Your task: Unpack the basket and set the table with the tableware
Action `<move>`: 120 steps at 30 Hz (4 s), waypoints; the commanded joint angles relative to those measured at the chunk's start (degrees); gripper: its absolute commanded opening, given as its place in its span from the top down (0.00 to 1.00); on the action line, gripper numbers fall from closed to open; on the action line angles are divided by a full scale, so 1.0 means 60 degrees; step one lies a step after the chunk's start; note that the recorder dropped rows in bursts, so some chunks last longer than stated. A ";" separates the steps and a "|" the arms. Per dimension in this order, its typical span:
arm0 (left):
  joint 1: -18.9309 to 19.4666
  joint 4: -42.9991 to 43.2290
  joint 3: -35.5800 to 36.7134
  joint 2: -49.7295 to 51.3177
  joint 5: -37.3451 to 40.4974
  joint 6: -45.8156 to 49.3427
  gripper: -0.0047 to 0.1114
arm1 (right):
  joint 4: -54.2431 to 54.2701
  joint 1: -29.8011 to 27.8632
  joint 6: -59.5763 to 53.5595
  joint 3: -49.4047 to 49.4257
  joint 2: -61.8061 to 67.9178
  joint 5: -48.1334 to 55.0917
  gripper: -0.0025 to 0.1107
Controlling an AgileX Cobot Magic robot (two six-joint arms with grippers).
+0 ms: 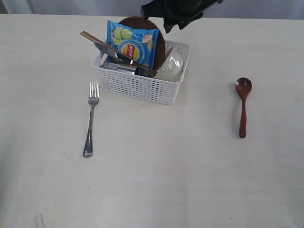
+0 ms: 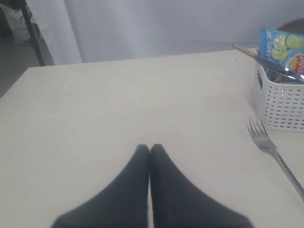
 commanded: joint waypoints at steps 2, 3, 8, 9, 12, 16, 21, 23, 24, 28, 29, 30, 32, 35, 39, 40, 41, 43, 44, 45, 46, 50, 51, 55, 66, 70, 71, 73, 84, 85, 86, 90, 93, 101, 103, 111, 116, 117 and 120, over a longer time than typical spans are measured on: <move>-0.0048 0.0027 0.0022 -0.0018 -0.0023 -0.0022 0.96 | -0.0977 -0.0010 0.0420 -0.0092 0.0479 0.0125 0.67; -0.0048 0.0027 0.0022 -0.0018 -0.0023 -0.0022 0.96 | -0.1157 -0.0034 0.0488 -0.0092 0.0540 0.0172 0.67; -0.0048 0.0027 0.0022 -0.0018 -0.0023 -0.0022 0.96 | -0.1182 -0.0186 0.0508 -0.0074 0.0727 0.0119 0.78; -0.0048 0.0027 0.0022 -0.0018 -0.0023 -0.0022 0.96 | -0.1202 -0.0217 0.0508 -0.0074 0.0727 0.0119 0.80; -0.0048 0.0027 0.0022 -0.0018 -0.0023 -0.0022 0.96 | -0.1276 -0.0298 0.0530 -0.0074 0.0727 0.0077 0.83; -0.0048 0.0027 0.0022 -0.0018 -0.0023 -0.0022 0.96 | -0.1248 -0.0469 0.0573 -0.0054 0.0766 0.0077 0.83; -0.0048 -0.0055 0.0022 -0.0018 -0.0023 -0.0022 0.96 | -0.1162 -0.0491 0.0573 -0.0054 0.0953 0.0077 0.83; -0.0048 -0.0055 0.0022 -0.0018 -0.0023 -0.0022 0.96 | -0.1120 -0.0491 0.0573 -0.0054 0.1100 0.0039 0.83; -0.0048 -0.0055 0.0022 -0.0018 -0.0023 -0.0022 0.96 | -0.1098 -0.0491 0.0573 -0.0054 0.1176 0.0039 0.83; -0.0048 -0.0055 0.0022 -0.0018 -0.0023 -0.0022 0.96 | -0.1098 -0.0491 0.0654 -0.0054 0.1432 0.0015 0.83; -0.0048 -0.0055 0.0022 -0.0018 -0.0023 -0.0022 0.96 | -0.1098 -0.0491 0.0671 -0.0054 0.1481 -0.0002 0.83; -0.0048 -0.0055 0.0022 -0.0018 -0.0023 -0.0022 0.96 | -0.1158 -0.0491 0.0668 -0.0054 0.1498 -0.0026 0.83; -0.0048 -0.0055 0.0022 -0.0018 -0.0023 -0.0022 0.96 | -0.1160 -0.0595 0.0699 -0.0054 0.1542 -0.0026 0.83; -0.0048 -0.0055 0.0022 -0.0018 -0.0023 -0.0022 0.96 | -0.1510 -0.0806 0.0923 -0.0054 0.1542 0.0089 0.83; -0.0048 -0.0055 0.0022 -0.0018 -0.0023 -0.0022 0.96 | -0.1665 -0.1274 0.0946 -0.0054 0.1542 0.0358 0.83; -0.0048 -0.0055 0.0022 -0.0018 -0.0023 -0.0022 0.96 | -0.1665 -0.1403 0.0999 -0.0054 0.1542 0.0396 0.83; -0.0048 -0.0055 0.0022 -0.0018 -0.0023 -0.0022 0.96 | -0.1619 -0.1525 0.1039 -0.0054 0.1542 0.0420 0.83; -0.0048 -0.0055 0.0022 -0.0018 -0.0023 -0.0022 0.96 | -0.1555 -0.1727 0.1039 -0.0054 0.1482 0.0420 0.83; -0.0048 -0.0055 0.0022 -0.0018 -0.0023 -0.0022 0.96 | -0.1452 -0.1853 0.1039 -0.0054 0.1434 0.0420 0.83; -0.0048 -0.0055 0.0022 -0.0018 -0.0023 -0.0022 0.96 | -0.1281 -0.1946 0.1039 -0.0054 0.1386 0.0392 0.83; -0.0048 -0.0055 0.0022 -0.0018 -0.0023 -0.0022 0.96 | -0.1128 -0.2024 0.1002 -0.0054 0.1296 0.0331 0.83; -0.0048 -0.0055 0.0022 -0.0018 -0.0023 -0.0022 0.96 | 0.0188 -0.2272 -0.0178 -0.0054 0.0755 0.0038 0.83; -0.0048 -0.0055 0.0022 -0.0018 -0.0023 -0.0022 0.96 | 0.0512 -0.2273 -0.0452 -0.0054 0.0636 -0.0009 0.83; -0.0048 -0.0055 0.0022 -0.0018 -0.0023 -0.0022 0.96 | 0.1621 -0.2268 -0.1636 -0.0072 0.0013 -0.0034 0.83; -0.0048 -0.0055 0.0022 -0.0018 -0.0023 -0.0022 0.96 | 0.4460 -0.0697 -0.6249 -0.0072 0.0054 -0.0924 0.73; -0.0048 -0.0055 0.0022 -0.0018 -0.0023 -0.0022 0.96 | 0.4188 -0.0287 -0.6291 -0.0072 0.0539 -0.1225 0.55; -0.0048 -0.0055 0.0022 -0.0018 -0.0023 -0.0022 0.96 | 0.4045 -0.0158 -0.6291 -0.0072 0.0792 -0.1340 0.55; -0.0048 -0.0055 0.0022 -0.0018 -0.0023 -0.0022 0.96 | 0.3641 -0.0041 -0.6291 -0.0072 0.1092 -0.1533 0.59; -0.0048 -0.0036 0.0022 -0.0018 -0.0023 -0.0022 0.96 | 0.3356 -0.0024 -0.6291 -0.0072 0.1865 -0.2337 0.75; -0.0048 -0.0036 0.0022 -0.0018 -0.0023 -0.0022 0.96 | 0.3356 -0.0024 -0.6291 -0.0072 0.1844 -0.2337 0.84; -0.0048 -0.0036 0.0022 -0.0018 -0.0023 -0.0022 0.96 | 0.3356 -0.0024 -0.6291 -0.0072 0.1787 -0.2337 0.93; -0.0048 -0.0036 0.0022 -0.0018 -0.0023 -0.0022 0.96 | 0.3356 -0.0024 -0.6291 -0.0072 0.1605 -0.2296 0.98; -0.0048 -0.0036 0.0022 -0.0018 -0.0023 -0.0022 0.96 | 0.3356 -0.0024 -0.6377 -0.0072 0.1309 -0.2276 0.98; -0.0048 -0.0036 0.0022 -0.0018 -0.0023 -0.0022 0.96 | 0.3439 -0.0001 -0.6320 -0.0072 0.1409 -0.2473 0.56; -0.0048 -0.0017 0.0022 -0.0018 -0.0023 -0.0022 0.96 | 0.3439 -0.0001 -0.6292 -0.0072 0.1592 -0.2607 0.55; -0.0048 -0.0017 0.0022 -0.0018 -0.0023 -0.0022 0.96 | 0.3401 -0.0001 -0.6292 -0.0072 0.2006 -0.2924 0.55; -0.0048 -0.0017 0.0022 -0.0018 -0.0023 -0.0022 0.96 | 0.3401 -0.0001 -0.6251 -0.0072 0.2058 -0.2997 0.78; -0.0048 -0.0017 0.0022 -0.0018 -0.0023 -0.0022 0.96 | 0.3401 -0.0001 -0.6251 -0.0072 0.2058 -0.2997 0.85; -0.0048 -0.0017 0.0022 -0.0018 -0.0023 -0.0022 0.96 | 0.3401 -0.0001 -0.6251 -0.0072 0.2058 -0.2957 0.97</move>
